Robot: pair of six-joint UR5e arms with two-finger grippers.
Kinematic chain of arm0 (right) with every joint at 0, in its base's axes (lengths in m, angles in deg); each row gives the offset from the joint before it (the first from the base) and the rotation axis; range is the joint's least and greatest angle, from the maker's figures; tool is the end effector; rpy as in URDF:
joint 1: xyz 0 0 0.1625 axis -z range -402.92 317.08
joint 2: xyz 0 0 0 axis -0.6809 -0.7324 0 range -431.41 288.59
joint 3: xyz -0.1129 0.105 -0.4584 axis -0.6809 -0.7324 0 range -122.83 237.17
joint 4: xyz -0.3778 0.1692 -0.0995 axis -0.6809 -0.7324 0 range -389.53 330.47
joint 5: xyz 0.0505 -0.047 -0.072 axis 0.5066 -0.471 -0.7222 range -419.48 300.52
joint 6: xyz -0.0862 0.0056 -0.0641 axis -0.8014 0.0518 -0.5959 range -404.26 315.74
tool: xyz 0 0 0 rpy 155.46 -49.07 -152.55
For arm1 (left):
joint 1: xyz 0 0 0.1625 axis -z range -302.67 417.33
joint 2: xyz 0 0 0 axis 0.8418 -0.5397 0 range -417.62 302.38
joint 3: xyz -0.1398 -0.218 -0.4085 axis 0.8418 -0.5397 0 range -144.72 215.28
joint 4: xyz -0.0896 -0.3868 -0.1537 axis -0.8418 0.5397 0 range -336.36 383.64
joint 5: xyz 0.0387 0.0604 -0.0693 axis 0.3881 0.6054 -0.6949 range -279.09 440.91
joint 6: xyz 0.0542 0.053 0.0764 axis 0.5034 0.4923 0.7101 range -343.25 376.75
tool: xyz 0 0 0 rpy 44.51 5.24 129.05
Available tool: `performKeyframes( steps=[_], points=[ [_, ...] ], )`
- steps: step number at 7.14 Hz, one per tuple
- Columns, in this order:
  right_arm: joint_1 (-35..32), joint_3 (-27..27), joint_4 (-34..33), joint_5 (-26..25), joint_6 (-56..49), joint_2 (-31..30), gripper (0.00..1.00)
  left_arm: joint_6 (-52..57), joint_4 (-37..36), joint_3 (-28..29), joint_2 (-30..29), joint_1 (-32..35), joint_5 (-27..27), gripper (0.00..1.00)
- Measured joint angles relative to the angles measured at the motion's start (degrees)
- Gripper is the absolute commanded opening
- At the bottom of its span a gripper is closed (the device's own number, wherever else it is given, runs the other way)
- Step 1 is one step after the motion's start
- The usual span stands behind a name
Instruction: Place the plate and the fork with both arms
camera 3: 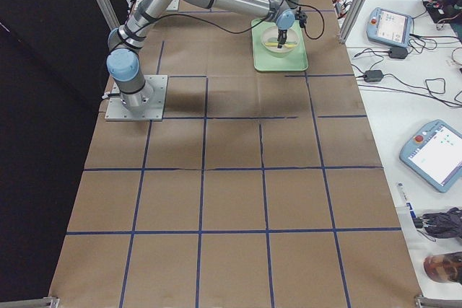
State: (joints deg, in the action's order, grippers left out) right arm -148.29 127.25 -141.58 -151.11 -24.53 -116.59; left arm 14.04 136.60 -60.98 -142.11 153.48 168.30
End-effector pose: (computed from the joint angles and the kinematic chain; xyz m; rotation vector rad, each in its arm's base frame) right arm 0.3383 -0.7386 0.2229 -0.1165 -3.0969 -0.0601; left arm -0.1808 -0.3888 0.5001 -0.0772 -3.0606 -0.6462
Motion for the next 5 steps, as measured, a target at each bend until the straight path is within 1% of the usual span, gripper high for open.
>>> performKeyframes(
  steps=[3,4,5],
  points=[
    [0.07,-0.07,-0.01,0.43,0.01,0.34,0.54,-0.11,0.17,-0.95,0.29,0.0,-0.26,1.0],
    [-0.03,-0.14,-0.01,0.57,0.02,0.55,0.52,0.08,0.13,-1.11,0.77,0.01,-0.22,1.0],
    [-0.01,-0.21,-0.1,0.61,0.0,0.96,0.41,0.26,0.11,-1.17,1.19,0.04,-0.14,1.0]
  ],
)
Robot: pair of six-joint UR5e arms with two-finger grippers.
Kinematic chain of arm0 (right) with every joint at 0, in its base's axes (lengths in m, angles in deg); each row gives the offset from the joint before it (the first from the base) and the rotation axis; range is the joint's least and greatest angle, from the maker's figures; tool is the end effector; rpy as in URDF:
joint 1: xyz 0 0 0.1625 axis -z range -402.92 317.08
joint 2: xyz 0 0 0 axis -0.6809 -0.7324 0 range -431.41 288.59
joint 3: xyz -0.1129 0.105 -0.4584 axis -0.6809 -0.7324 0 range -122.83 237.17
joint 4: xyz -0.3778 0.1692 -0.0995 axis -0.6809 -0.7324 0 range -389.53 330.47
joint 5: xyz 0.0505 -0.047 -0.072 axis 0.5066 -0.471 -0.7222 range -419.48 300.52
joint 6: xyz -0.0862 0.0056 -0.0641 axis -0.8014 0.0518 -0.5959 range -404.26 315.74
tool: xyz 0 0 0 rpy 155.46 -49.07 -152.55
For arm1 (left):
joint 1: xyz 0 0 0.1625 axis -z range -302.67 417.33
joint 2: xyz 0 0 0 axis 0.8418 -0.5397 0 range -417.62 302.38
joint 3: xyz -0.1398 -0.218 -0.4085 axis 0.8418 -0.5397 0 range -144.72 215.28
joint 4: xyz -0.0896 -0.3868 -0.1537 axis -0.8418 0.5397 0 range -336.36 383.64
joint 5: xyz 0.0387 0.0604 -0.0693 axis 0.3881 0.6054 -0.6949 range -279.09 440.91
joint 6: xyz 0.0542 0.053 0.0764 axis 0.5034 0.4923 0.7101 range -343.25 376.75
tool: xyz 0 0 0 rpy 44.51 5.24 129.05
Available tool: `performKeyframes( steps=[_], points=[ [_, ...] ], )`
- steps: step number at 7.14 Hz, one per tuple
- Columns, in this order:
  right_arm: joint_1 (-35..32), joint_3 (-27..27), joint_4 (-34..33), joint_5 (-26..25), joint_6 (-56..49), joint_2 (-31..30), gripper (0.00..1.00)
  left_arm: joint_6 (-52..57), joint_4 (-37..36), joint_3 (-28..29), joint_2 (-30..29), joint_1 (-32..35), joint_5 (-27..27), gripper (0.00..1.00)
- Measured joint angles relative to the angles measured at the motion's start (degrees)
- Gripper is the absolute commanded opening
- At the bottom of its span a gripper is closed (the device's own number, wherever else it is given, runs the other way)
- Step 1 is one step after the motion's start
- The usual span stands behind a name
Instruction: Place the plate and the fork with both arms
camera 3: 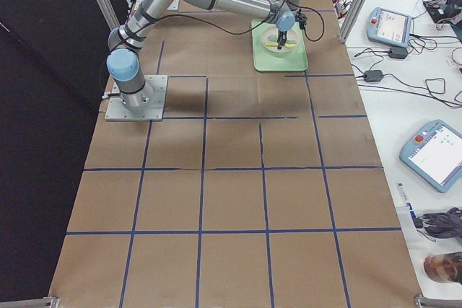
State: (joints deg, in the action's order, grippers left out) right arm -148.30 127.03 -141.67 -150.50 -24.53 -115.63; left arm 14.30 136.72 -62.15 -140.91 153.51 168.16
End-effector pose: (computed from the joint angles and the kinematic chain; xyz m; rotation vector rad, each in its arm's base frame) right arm 0.3401 -0.7404 0.2113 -0.1168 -3.1031 -0.0820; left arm -0.1802 -0.3785 0.4992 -0.0840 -3.0568 -0.6482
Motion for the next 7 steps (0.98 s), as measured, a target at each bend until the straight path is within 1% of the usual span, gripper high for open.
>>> performKeyframes(
  steps=[2,4,5,7],
  points=[
    [0.1,-0.22,-0.22,0.01,0.04,0.47,0.2,0.14,-0.03,0.12,0.35,0.03,0.03,1.0],
    [0.14,-0.53,-0.3,-0.03,0.04,0.5,0.05,0.21,-0.23,0.11,0.43,-0.01,0.29,1.0],
    [0.13,-0.64,-0.28,-0.04,0.04,0.42,0.04,0.26,-0.84,0.34,0.31,-0.07,0.43,1.0],
    [0.09,-0.78,-0.21,-0.04,0.04,0.01,0.02,0.28,-6.18,0.45,-0.27,-0.17,0.58,1.0]
  ],
)
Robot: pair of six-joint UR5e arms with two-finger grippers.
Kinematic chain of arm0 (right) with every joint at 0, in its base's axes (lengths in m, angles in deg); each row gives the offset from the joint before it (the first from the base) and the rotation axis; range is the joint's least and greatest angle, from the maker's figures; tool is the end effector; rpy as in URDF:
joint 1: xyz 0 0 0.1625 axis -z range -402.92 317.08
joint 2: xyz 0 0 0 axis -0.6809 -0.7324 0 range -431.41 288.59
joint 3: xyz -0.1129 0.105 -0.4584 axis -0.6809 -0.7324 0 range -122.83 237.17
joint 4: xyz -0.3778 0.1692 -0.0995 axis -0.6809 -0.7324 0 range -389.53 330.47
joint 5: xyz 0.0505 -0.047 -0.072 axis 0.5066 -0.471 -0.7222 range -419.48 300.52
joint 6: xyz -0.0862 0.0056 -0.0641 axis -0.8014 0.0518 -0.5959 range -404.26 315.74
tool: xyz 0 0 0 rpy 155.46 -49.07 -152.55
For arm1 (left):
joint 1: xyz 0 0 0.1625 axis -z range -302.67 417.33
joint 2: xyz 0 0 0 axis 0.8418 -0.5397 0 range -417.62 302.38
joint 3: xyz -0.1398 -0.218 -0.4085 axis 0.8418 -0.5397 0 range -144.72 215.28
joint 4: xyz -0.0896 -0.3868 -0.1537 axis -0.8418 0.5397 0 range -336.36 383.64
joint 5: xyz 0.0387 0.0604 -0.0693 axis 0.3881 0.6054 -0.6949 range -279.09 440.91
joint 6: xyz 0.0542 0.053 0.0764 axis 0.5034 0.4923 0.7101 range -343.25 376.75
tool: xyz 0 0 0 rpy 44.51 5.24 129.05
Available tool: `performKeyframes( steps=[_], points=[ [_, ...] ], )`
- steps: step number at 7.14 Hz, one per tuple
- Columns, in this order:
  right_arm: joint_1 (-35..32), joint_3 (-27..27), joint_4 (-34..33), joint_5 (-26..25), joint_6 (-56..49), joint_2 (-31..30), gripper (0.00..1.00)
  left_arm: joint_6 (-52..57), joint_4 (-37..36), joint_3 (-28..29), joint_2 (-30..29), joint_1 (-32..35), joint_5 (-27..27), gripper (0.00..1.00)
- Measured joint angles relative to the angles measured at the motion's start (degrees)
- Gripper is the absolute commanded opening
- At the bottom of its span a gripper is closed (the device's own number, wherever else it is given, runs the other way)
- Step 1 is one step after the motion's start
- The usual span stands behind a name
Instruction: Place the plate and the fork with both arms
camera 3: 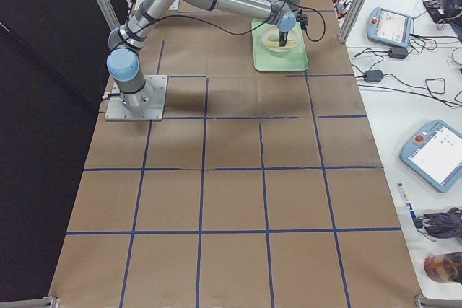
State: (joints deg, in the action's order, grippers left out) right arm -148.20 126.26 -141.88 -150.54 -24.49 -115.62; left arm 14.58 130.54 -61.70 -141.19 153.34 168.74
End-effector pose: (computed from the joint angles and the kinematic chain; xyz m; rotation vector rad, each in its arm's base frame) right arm 0.3398 -0.7451 0.2177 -0.1209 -3.1080 -0.0567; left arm -0.1798 -0.3964 0.5067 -0.0944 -3.0879 -0.4772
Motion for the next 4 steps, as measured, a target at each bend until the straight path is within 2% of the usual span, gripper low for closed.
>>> performKeyframes(
  steps=[4],
  points=[
    [0.16,0.15,3.08,1.03,0.01,-3.73,0.02,-0.1,-8.13,-3.13,-1.02,0.05,-0.1,1.0]
  ],
)
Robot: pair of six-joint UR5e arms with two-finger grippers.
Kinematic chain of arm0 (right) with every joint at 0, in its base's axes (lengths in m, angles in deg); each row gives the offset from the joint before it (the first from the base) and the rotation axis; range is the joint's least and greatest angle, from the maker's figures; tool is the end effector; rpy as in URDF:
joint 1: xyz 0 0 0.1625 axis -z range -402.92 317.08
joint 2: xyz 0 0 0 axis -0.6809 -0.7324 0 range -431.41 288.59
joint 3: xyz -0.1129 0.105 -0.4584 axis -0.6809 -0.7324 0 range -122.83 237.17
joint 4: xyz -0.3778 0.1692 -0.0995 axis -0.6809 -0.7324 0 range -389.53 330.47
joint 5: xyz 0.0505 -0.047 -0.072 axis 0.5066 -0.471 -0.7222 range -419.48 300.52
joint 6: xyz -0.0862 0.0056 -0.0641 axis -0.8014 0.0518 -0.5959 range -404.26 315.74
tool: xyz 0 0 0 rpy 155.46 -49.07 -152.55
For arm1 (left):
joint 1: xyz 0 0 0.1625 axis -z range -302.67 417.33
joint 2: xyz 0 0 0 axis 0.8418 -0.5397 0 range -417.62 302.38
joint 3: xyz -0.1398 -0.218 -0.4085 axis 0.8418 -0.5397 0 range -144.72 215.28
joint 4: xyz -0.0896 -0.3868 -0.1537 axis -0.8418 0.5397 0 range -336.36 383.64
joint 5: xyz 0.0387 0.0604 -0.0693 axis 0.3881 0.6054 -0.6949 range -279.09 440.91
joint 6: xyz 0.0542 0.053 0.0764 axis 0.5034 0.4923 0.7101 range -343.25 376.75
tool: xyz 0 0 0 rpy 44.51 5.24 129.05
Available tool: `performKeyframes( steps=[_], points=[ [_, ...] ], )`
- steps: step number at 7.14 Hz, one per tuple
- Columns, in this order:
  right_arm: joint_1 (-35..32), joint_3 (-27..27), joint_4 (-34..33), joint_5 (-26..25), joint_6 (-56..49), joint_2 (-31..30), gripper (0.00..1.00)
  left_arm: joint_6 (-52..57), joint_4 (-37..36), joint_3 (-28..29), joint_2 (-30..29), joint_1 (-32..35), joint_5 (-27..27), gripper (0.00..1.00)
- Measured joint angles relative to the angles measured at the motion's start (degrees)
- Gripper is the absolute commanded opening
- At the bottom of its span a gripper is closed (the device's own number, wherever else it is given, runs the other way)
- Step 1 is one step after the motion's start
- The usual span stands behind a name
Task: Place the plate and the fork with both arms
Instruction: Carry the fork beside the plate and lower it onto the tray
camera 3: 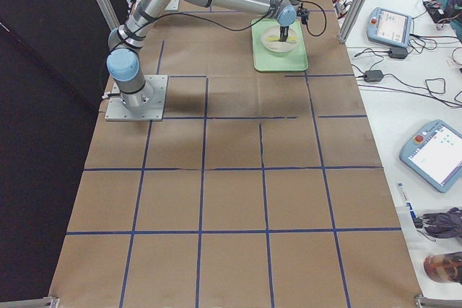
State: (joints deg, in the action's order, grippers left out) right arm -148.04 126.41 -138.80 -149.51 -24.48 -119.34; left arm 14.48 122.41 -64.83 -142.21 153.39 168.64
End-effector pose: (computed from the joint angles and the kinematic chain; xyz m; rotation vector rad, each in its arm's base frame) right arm 0.3366 -0.7342 0.2635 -0.1270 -3.1276 -0.0528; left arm -0.1820 -0.4124 0.4831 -0.0951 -3.0961 -0.3694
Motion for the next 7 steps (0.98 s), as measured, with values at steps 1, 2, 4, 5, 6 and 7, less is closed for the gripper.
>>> performKeyframes(
  steps=[1,2,4,5,6,7],
  points=[
    [0.28,0.43,1.56,0.62,-0.27,-1.83,0.01,-0.11,-1.73,-1.74,0.48,0.0,-0.12,1.0],
    [0.71,0.69,2.71,0.76,-0.95,-3.02,0.01,-0.19,-2.59,-3.27,1.29,0.03,-0.4,1.0],
    [3.01,0.89,4.32,0.35,-3.89,-3.96,0.02,-0.2,-3.05,-4.57,2.12,0.14,-0.55,1.0],
    [5.04,0.95,4.76,0.13,-6.22,-4.2,0.02,-0.12,-3.06,-4.83,2.1,0.16,-0.34,1.0],
    [7.07,1.08,5.05,0.06,-8.7,-4.24,0.02,-0.06,-2.96,-5.0,2.12,0.18,-0.17,1.0],
    [8.45,1.86,5.0,0.28,-10.71,-3.96,0.02,-0.03,-2.77,-5.06,2.2,0.18,-0.06,1.0]
  ],
)
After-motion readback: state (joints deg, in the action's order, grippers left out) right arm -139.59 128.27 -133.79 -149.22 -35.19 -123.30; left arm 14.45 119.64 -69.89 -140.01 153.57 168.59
